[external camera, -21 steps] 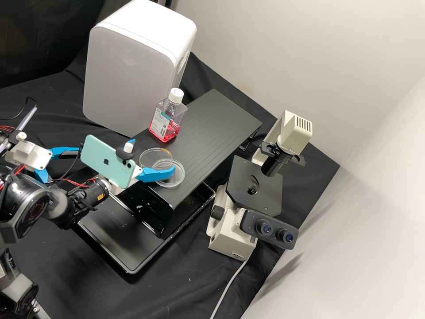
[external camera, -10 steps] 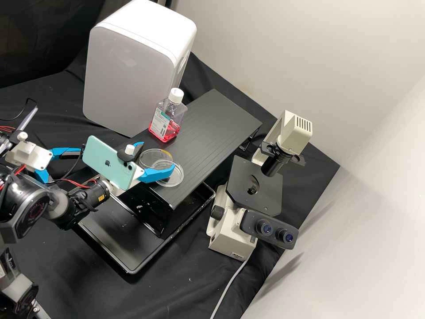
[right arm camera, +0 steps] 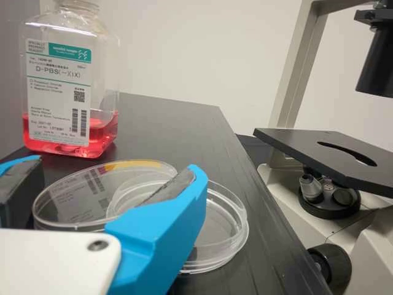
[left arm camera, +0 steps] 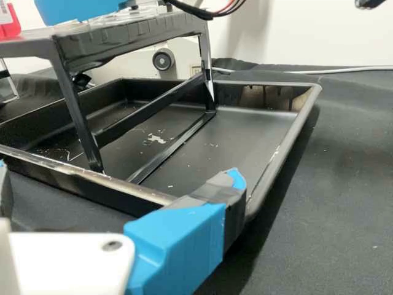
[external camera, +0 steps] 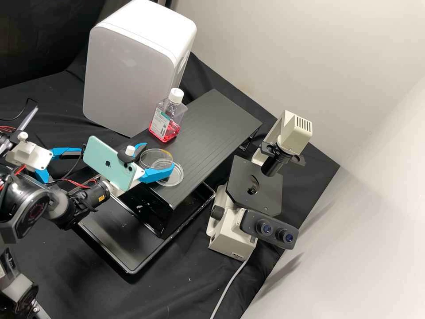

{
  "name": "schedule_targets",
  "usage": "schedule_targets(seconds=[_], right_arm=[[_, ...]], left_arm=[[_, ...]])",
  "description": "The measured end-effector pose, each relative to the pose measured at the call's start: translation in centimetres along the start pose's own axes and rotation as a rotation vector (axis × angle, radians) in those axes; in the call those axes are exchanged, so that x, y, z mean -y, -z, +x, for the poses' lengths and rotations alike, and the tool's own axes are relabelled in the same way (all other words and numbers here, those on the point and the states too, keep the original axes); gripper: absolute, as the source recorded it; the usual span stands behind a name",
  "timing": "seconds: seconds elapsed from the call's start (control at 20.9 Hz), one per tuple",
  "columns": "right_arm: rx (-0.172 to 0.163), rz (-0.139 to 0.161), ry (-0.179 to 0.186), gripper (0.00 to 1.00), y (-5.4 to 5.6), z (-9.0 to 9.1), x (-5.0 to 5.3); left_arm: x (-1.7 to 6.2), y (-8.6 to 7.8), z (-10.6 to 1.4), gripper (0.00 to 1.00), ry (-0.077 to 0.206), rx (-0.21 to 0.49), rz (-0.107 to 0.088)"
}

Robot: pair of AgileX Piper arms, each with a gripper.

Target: Place the lid on the petri dish

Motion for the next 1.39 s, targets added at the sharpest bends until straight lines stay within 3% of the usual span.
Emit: schedule_targets(seconds=[0.24, 0.67, 1.01, 1.39], right_arm=[[-0.010, 0.008, -0.018, 0.00, 0.1, 0.0, -0.2], [0.010, 0.089, -0.064, 0.00, -0.6, -0.3, -1.3], [0.029, 0.090, -0.094, 0.00, -1.3, -0.7, -2.1], [0.035, 0.099, -0.099, 0.00, -1.5, -0.7, -2.2]], left_arm=[[0.00, 0.0, 0.0, 1.00, 0.000, 0.000, 0.000], [0.00, 0.0, 0.0, 1.00, 0.000, 0.000, 0.000], [0.00, 0.0, 0.0, 1.00, 0.000, 0.001, 0.001], [0.00, 0.0, 0.0, 1.00, 0.000, 0.001, 0.001]])
